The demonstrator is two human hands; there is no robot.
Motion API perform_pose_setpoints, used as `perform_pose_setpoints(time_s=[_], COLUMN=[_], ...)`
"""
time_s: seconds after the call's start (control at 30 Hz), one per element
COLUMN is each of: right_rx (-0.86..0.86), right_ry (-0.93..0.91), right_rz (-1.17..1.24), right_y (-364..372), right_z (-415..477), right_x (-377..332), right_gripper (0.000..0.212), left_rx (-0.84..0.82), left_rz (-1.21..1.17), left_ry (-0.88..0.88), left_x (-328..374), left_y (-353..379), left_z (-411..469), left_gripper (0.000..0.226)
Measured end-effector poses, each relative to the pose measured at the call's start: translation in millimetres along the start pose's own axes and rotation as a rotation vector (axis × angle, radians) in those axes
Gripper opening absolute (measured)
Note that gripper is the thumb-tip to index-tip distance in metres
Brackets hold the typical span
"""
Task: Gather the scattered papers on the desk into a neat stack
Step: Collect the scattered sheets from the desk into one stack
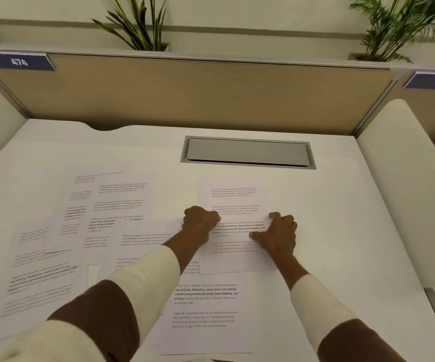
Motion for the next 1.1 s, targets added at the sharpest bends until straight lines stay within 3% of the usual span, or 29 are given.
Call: perform_pose_setpoints(time_s=[0.3, 0.4, 0.5, 0.63, 0.77, 0.83, 1.0, 1.1], right_rx=[-0.050, -0.050, -0.074, -0.107, -0.094, -0.091, -0.083, -0.176], right_ry=[-0.008, -0.012, -0.024, -0.025, -0.006, 0.004, 0.071, 0.108], right_rz=[-0.080, -0.075, -0.057, 0.000, 0.126, 0.200, 0.444, 0.649], right_y=[1, 1, 1, 3, 1, 1, -3, 6], right_z=[4, 2, 1, 1, 1, -2, -20, -43], right_x=[-13, -14, -16, -16, -11, -9, 0, 7], right_gripper=[0.089, 0.087, 0.089, 0.092, 0.079, 0.072, 0.079, 0.066], left_rx=[0.087, 0.081, 0.027, -0.055, -0.071, -0.107, -0.297, -0.335], left_rz=[0.199, 0.214, 0.082, -0.129, 0.007, 0.027, -0.251, -0.333], left_ry=[-0.044, -0.019, 0.016, 0.047, 0.272, 0.340, 0.335, 0.337], left_x=[17, 22, 24, 20, 19, 11, -30, -64], left_y=[-2, 1, 3, 8, 1, -6, -36, -61], left_z=[1, 3, 9, 8, -4, -10, -23, -29], left_gripper=[0.041, 0.049, 0.060, 0.034, 0.025, 0.033, 0.040, 0.039])
Point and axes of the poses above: each hand's wrist, its own z-axis towards the middle knuckle, its own y-axis out of the palm, x = y × z, the point moved 5 cm from there along z, towards the middle knuckle, and after that the axes turned 2 degrees about -z, right-handed, at the moved point
